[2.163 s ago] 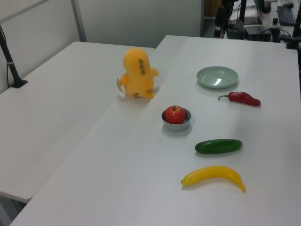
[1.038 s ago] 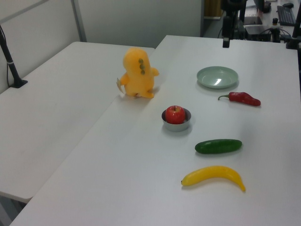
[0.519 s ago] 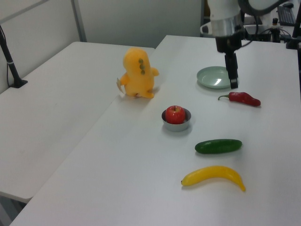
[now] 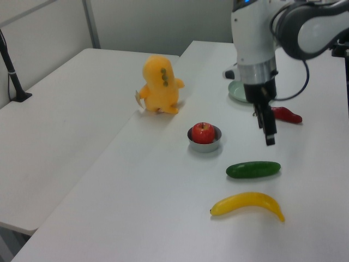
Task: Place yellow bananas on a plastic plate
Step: 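Move the open gripper down over the yellow banana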
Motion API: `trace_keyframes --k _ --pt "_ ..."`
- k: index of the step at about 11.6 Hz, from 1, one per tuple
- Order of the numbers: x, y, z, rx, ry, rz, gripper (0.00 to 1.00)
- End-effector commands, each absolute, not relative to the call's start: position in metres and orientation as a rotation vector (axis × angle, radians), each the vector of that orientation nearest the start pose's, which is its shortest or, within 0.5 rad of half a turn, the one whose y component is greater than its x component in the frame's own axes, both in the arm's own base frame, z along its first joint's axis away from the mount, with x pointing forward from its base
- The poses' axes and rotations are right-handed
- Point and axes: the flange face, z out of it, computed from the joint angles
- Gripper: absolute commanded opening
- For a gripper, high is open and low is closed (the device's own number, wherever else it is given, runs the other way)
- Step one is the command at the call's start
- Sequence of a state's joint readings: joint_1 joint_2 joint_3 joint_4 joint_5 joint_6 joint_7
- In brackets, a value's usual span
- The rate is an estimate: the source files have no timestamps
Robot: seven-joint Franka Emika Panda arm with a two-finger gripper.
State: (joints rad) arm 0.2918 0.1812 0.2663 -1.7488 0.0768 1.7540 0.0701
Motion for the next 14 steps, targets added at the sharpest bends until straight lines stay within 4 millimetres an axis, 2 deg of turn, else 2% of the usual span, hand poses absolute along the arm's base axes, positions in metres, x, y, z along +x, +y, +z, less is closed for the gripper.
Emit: trace_keyframes --k 1,5,9,11,14 --pt "0.504 0.342 0.415 -2.971 -0.606 0.201 1.00" --pt "0.489 0.358 0.375 -2.966 -0.526 0.015 1.00" --pt "0.460 0.379 0.343 -3.006 -0.552 -0.101 1.00" --pt "0.453 0.379 0.330 -3.050 -0.553 -0.171 1.00" --pt "0.453 0.378 0.312 -3.079 -0.548 -0.153 1.00"
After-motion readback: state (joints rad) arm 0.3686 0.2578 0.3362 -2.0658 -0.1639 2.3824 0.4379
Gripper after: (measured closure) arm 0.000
